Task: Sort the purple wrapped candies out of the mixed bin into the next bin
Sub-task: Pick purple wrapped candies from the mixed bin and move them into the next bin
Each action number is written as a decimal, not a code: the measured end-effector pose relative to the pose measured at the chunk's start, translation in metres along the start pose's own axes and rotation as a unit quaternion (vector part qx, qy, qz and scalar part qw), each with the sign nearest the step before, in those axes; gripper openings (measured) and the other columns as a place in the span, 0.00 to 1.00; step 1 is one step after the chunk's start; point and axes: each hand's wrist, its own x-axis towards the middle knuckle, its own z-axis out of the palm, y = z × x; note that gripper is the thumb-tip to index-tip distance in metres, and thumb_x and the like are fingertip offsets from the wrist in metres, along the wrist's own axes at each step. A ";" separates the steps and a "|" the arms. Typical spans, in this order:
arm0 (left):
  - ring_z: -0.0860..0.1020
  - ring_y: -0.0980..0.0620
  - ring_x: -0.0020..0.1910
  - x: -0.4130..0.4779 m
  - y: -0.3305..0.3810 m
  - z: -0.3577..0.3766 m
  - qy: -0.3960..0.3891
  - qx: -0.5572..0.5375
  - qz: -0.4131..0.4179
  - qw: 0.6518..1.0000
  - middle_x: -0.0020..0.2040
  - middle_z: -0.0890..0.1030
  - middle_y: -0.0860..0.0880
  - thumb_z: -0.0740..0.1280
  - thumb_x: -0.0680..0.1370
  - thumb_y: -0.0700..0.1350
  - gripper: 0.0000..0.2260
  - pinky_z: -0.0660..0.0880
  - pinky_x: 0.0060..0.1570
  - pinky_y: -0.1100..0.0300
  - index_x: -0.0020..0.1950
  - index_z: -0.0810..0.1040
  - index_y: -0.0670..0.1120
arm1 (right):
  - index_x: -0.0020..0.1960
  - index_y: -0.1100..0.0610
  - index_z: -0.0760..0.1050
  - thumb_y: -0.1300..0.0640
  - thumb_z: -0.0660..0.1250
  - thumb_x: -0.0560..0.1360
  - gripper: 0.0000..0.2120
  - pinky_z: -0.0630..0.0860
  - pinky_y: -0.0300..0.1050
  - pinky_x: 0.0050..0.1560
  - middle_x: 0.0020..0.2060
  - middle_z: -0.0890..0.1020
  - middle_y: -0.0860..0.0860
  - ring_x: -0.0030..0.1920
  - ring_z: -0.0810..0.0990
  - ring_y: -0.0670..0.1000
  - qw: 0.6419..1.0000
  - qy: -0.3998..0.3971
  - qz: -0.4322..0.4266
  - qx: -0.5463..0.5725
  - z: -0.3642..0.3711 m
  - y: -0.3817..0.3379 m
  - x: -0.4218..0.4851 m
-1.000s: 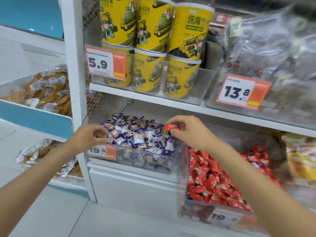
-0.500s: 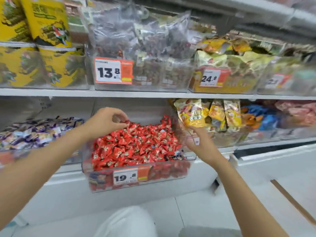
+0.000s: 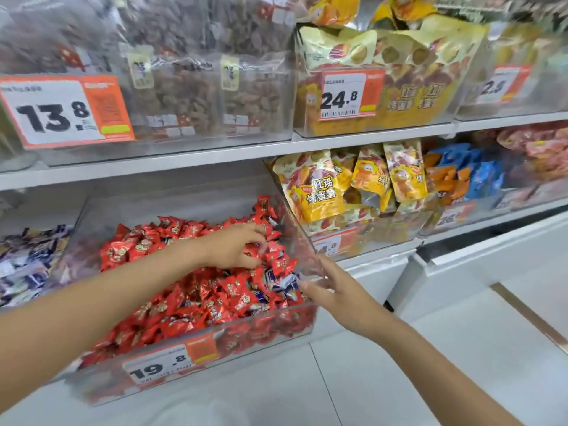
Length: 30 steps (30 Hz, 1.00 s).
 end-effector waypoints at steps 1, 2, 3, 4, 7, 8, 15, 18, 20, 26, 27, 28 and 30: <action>0.75 0.47 0.59 -0.011 -0.008 -0.005 -0.003 0.013 0.011 1.000 0.58 0.77 0.47 0.71 0.73 0.48 0.08 0.70 0.61 0.55 0.50 0.78 0.48 | 0.74 0.42 0.62 0.33 0.65 0.71 0.34 0.73 0.51 0.66 0.67 0.73 0.40 0.62 0.75 0.42 1.000 0.001 0.000 -0.002 0.000 0.003 0.001; 0.76 0.48 0.54 -0.025 -0.016 -0.009 -0.008 0.027 0.016 0.999 0.53 0.79 0.49 0.68 0.71 0.50 0.09 0.70 0.57 0.56 0.48 0.78 0.48 | 0.74 0.41 0.62 0.36 0.65 0.73 0.32 0.73 0.50 0.67 0.67 0.73 0.38 0.62 0.75 0.42 1.000 0.002 -0.001 -0.001 0.001 0.004 0.001; 0.76 0.50 0.52 -0.040 -0.023 -0.016 -0.010 0.044 0.015 0.999 0.50 0.79 0.50 0.65 0.70 0.54 0.13 0.70 0.54 0.57 0.48 0.78 0.47 | 0.74 0.41 0.62 0.39 0.65 0.75 0.30 0.73 0.50 0.66 0.67 0.73 0.37 0.62 0.75 0.42 1.000 0.002 -0.004 0.001 0.001 0.005 0.001; 0.75 0.52 0.49 -0.054 -0.029 -0.023 -0.009 0.061 0.012 0.998 0.48 0.79 0.51 0.62 0.68 0.57 0.16 0.70 0.52 0.58 0.47 0.77 0.48 | 0.74 0.41 0.62 0.40 0.65 0.76 0.29 0.72 0.50 0.67 0.67 0.73 0.37 0.63 0.75 0.43 1.000 0.001 -0.008 0.002 0.001 0.005 0.001; 0.73 0.57 0.47 -0.088 -0.039 -0.042 -0.055 0.130 -0.038 0.989 0.44 0.78 0.55 0.67 0.68 0.54 0.09 0.70 0.51 0.58 0.44 0.76 0.52 | 0.74 0.41 0.62 0.42 0.65 0.76 0.29 0.72 0.49 0.66 0.68 0.72 0.38 0.62 0.75 0.43 1.000 0.003 -0.008 0.006 0.001 0.005 0.002; 0.74 0.57 0.47 -0.095 -0.039 -0.047 -0.074 0.147 -0.065 0.984 0.45 0.78 0.56 0.69 0.68 0.53 0.08 0.70 0.52 0.58 0.44 0.77 0.54 | 0.74 0.42 0.62 0.43 0.65 0.77 0.27 0.73 0.47 0.64 0.67 0.73 0.38 0.60 0.76 0.42 1.000 0.004 -0.006 0.008 0.001 0.005 0.002; 0.75 0.63 0.58 -0.036 0.016 -0.038 0.084 -0.101 -0.059 0.990 0.60 0.79 0.60 0.72 0.71 0.55 0.13 0.69 0.65 0.58 0.54 0.80 0.58 | 0.69 0.43 0.68 0.53 0.66 0.79 0.20 0.74 0.36 0.48 0.56 0.80 0.40 0.51 0.78 0.39 1.000 0.002 0.006 0.021 -0.001 -0.003 0.002; 0.65 0.49 0.69 0.022 0.046 0.006 -0.017 -0.033 -0.088 0.995 0.74 0.61 0.47 0.72 0.68 0.64 0.39 0.66 0.68 0.55 0.71 0.65 0.44 | 0.68 0.42 0.68 0.54 0.66 0.79 0.20 0.75 0.36 0.47 0.56 0.80 0.40 0.50 0.79 0.40 1.000 0.008 0.010 0.024 0.000 -0.005 0.000; 0.65 0.42 0.68 0.039 0.047 0.026 -0.013 0.045 -0.096 0.994 0.70 0.62 0.43 0.71 0.68 0.64 0.39 0.69 0.63 0.53 0.67 0.65 0.40 | 0.68 0.41 0.67 0.55 0.65 0.79 0.20 0.76 0.38 0.49 0.56 0.79 0.40 0.52 0.79 0.41 1.000 0.010 0.010 0.022 0.000 -0.005 0.000; 0.76 0.52 0.43 -0.010 0.006 -0.007 0.054 -0.043 -0.018 0.997 0.46 0.78 0.51 0.74 0.73 0.46 0.12 0.73 0.44 0.55 0.51 0.73 0.51 | 0.72 0.41 0.64 0.55 0.65 0.79 0.24 0.75 0.36 0.51 0.59 0.76 0.35 0.53 0.79 0.41 1.000 0.004 0.013 0.016 -0.001 -0.007 -0.002; 0.75 0.56 0.39 -0.024 -0.001 -0.017 0.070 -0.061 -0.024 0.995 0.43 0.79 0.53 0.74 0.73 0.45 0.11 0.73 0.40 0.60 0.48 0.73 0.53 | 0.72 0.41 0.63 0.55 0.65 0.79 0.25 0.75 0.34 0.50 0.59 0.75 0.33 0.54 0.79 0.40 1.000 0.003 0.015 0.015 -0.001 -0.007 -0.002; 0.75 0.57 0.37 -0.039 -0.007 -0.026 0.090 -0.062 -0.029 0.994 0.40 0.78 0.52 0.75 0.73 0.45 0.10 0.70 0.37 0.63 0.46 0.73 0.52 | 0.73 0.41 0.62 0.54 0.65 0.79 0.25 0.75 0.33 0.50 0.60 0.73 0.31 0.55 0.78 0.40 1.000 0.001 0.018 0.015 -0.001 -0.008 -0.003; 0.74 0.54 0.39 -0.072 -0.019 -0.042 0.113 -0.038 -0.052 0.992 0.39 0.79 0.51 0.76 0.72 0.45 0.10 0.68 0.37 0.64 0.46 0.75 0.50 | 0.74 0.41 0.61 0.53 0.65 0.79 0.26 0.75 0.34 0.50 0.61 0.73 0.34 0.57 0.78 0.41 1.000 0.001 0.020 0.014 -0.001 -0.008 -0.002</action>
